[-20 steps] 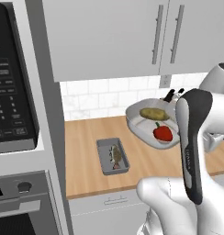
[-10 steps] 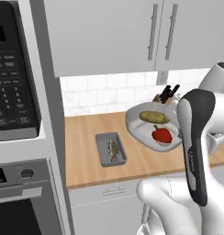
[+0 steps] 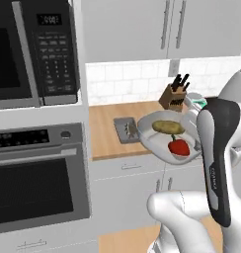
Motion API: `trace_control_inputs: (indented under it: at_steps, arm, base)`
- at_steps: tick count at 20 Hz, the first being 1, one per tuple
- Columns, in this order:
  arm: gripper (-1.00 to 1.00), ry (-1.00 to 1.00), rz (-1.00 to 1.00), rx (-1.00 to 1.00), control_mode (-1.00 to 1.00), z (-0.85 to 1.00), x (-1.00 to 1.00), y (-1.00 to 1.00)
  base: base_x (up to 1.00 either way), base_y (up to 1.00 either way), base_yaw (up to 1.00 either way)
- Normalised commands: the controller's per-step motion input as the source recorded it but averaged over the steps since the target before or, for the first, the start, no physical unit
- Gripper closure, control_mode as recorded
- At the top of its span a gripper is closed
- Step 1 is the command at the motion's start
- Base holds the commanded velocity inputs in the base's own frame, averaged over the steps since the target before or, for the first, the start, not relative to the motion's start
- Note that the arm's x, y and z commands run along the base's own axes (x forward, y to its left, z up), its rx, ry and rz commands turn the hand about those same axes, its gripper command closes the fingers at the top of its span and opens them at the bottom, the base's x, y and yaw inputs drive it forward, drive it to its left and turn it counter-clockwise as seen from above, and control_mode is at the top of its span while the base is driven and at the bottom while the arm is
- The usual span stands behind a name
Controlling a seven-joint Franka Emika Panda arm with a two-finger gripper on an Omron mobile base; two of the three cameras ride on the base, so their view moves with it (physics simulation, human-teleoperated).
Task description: Take the meat container that has the fish and place it on the second highest rack of the freezer. Then take the vegetable container that has the bell pepper and potato and place it on the highest rack of the freezer.
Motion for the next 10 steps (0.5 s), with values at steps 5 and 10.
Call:
trace_control_inputs:
  at_steps: [5, 10]
  arm:
    - [1.0, 0.0, 0.0, 0.0, 1.0, 0.0, 0.0, 0.0]
    - [1.0, 0.0, 0.0, 0.0, 1.0, 0.0, 0.0, 0.0]
  base:
    - [0.0, 1.0, 0.0]
    - [-0.23, 1.0, 0.0]
